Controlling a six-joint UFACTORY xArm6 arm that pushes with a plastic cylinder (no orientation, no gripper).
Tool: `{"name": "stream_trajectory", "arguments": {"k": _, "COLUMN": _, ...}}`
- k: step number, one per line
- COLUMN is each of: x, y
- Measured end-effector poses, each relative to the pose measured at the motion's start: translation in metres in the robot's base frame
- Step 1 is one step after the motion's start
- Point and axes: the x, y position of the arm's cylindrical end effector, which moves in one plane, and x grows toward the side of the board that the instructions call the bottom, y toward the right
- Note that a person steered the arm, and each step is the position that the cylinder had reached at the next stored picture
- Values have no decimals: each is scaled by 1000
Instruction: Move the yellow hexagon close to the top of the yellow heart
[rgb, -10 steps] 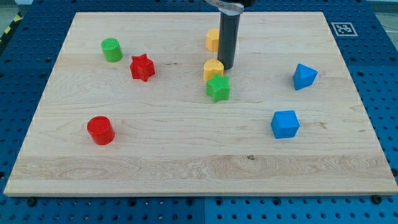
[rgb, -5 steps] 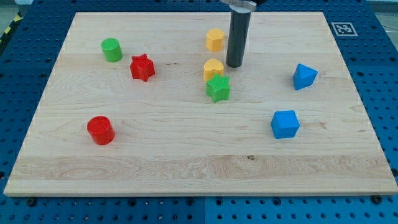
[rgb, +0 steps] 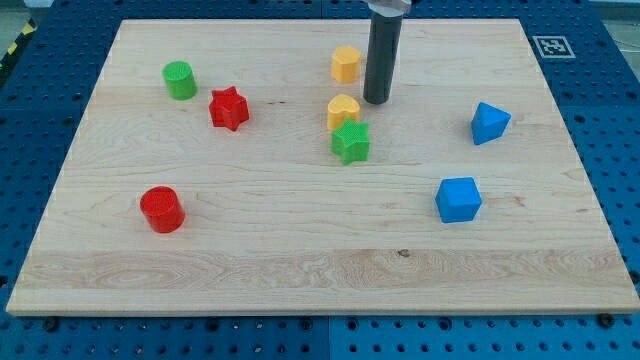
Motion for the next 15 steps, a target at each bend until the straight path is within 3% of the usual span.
{"name": "stream_trajectory", "arguments": {"k": 2, "x": -27, "y": 0}}
{"name": "stream_trajectory", "arguments": {"k": 11, "x": -39, "y": 2}}
{"name": "stream_trajectory", "arguments": {"k": 13, "x": -80, "y": -22}}
{"name": "stream_trajectory", "arguments": {"k": 15, "x": -89, "y": -57}}
